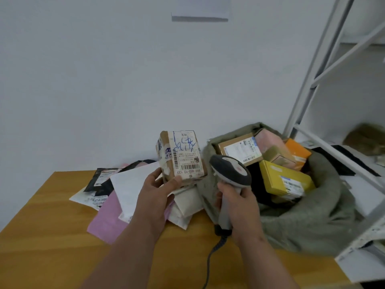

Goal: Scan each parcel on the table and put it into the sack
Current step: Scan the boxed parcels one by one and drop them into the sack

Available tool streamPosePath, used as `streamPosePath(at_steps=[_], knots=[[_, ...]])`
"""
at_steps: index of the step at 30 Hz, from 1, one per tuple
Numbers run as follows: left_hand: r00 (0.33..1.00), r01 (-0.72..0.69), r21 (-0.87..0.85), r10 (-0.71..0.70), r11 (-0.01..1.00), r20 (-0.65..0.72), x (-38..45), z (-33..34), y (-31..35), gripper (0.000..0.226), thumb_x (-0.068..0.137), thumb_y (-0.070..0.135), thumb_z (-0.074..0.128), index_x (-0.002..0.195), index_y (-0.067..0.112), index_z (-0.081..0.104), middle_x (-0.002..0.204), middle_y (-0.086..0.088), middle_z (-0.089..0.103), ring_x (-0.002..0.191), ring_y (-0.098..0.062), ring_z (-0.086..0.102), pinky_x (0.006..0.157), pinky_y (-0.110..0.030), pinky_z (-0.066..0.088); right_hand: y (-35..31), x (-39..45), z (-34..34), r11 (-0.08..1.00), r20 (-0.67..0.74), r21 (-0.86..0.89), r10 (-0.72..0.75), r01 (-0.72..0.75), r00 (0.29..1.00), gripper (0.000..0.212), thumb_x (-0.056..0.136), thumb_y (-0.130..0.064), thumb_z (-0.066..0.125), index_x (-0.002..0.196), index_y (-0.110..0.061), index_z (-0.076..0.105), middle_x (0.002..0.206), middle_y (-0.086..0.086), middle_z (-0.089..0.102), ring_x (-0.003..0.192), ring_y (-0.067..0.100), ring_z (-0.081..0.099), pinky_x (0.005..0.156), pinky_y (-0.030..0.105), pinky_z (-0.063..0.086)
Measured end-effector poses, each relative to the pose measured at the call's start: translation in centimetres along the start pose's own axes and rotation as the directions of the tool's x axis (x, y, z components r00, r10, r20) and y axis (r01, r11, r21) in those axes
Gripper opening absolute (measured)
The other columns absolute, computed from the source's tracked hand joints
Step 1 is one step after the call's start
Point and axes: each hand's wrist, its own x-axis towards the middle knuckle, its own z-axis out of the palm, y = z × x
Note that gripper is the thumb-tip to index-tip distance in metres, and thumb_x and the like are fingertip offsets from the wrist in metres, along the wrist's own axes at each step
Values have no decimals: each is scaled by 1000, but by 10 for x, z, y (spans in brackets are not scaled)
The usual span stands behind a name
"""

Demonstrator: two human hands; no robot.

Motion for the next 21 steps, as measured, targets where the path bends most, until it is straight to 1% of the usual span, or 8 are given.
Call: streamPosePath(at_steps=[2,4,7,9,12,15,18,21], knots=[[999,-17,68,14,998,43,-2,20,-4,77,64,31,89,132,27,54,119,1,69,106,-20,68,89,-42,56,2,5,-17,999,-59,1,-36,36,998,7,90,-26,70,94,-29,65,83,3,70,79,24,69,70,41,55],[996,-51,182,36,982,86,-2,37,-9,84,55,46,91,129,32,54,121,6,66,113,-21,63,96,-48,52,4,10,-34,998,-125,-9,-59,58,990,10,91,-28,69,90,-35,62,87,2,70,81,25,68,76,46,56],[983,-147,358,97,922,154,-4,61,-16,58,75,35,82,123,37,48,111,19,59,106,-9,60,81,-22,54,11,15,-58,997,-211,-59,-53,41,976,10,91,-27,67,88,-32,60,84,-2,67,81,24,67,79,48,55],[970,-217,467,135,857,204,-4,72,-20,62,78,34,79,131,30,48,116,17,57,104,-7,56,69,-10,45,19,18,-70,992,-238,-123,-40,11,971,7,90,-30,67,91,-31,60,87,0,68,82,26,69,83,55,57],[957,-269,539,162,798,239,-2,84,-24,77,74,37,81,140,25,45,132,7,56,117,-14,53,88,-27,50,28,17,-79,975,-237,-219,-25,-28,971,11,89,-38,66,97,-33,60,93,0,69,89,23,67,86,55,56],[943,-319,592,187,740,275,-1,89,-26,80,72,39,82,140,24,44,132,8,55,118,-14,53,99,-40,49,31,14,-83,967,-255,-250,-16,-50,967,23,93,-39,63,111,-27,57,93,-8,63,92,19,61,83,43,51],[922,-379,609,224,697,317,-1,93,-27,73,72,36,83,132,28,43,113,22,51,104,-4,52,80,-22,47,34,10,-85,985,-341,-174,-66,6,938,27,95,-33,62,119,-25,55,91,-13,59,86,9,57,78,34,44],[900,-434,648,262,626,349,0,102,-29,74,71,34,84,130,30,39,113,19,51,97,0,50,73,-14,41,32,1,-83,991,-417,-125,-98,50,904,36,90,-42,64,122,-27,58,99,-5,68,94,18,65,86,45,55]])
